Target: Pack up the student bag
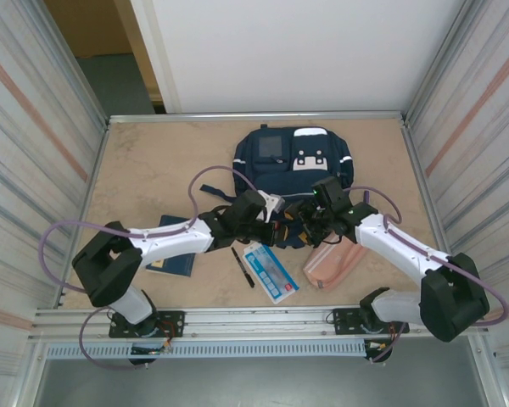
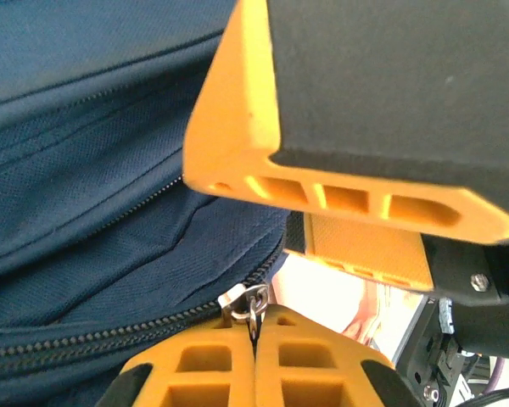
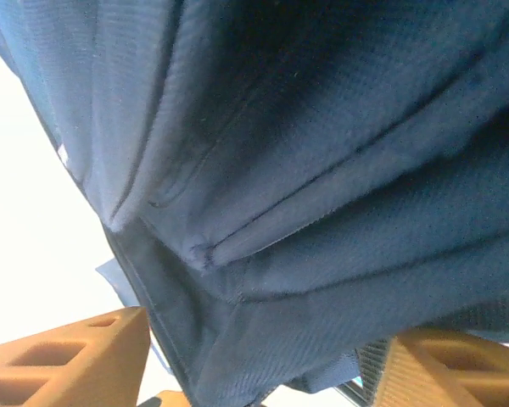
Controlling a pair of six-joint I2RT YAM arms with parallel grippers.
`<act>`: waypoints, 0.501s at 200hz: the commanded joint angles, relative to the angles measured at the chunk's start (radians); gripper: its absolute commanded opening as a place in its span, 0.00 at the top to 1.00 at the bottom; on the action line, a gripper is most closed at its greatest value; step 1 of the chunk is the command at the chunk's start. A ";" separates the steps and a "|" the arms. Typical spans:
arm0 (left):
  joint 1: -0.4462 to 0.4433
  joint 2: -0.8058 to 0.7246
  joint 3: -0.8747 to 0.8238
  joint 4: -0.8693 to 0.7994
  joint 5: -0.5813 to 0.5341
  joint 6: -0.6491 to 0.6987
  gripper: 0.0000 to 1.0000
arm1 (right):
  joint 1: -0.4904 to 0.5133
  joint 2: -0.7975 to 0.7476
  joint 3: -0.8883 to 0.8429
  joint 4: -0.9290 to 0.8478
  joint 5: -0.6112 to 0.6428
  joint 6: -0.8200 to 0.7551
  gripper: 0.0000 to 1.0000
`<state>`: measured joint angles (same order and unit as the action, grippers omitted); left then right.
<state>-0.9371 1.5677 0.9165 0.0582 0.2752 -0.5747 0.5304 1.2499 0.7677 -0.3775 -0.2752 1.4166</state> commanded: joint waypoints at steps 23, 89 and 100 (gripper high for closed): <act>0.006 -0.105 -0.032 0.025 -0.009 0.069 1.00 | -0.015 0.040 -0.022 0.025 0.041 -0.014 0.89; 0.312 -0.251 -0.153 -0.212 -0.182 0.204 1.00 | -0.070 0.060 0.139 -0.225 0.109 -0.399 1.00; 0.319 -0.277 -0.161 -0.202 -0.158 0.234 1.00 | -0.085 0.069 0.143 -0.213 0.080 -0.442 1.00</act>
<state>-0.6632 1.3479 0.8066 -0.1047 0.1074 -0.4248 0.4824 1.3266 0.8730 -0.5507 -0.2115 1.1606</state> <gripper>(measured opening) 0.048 0.045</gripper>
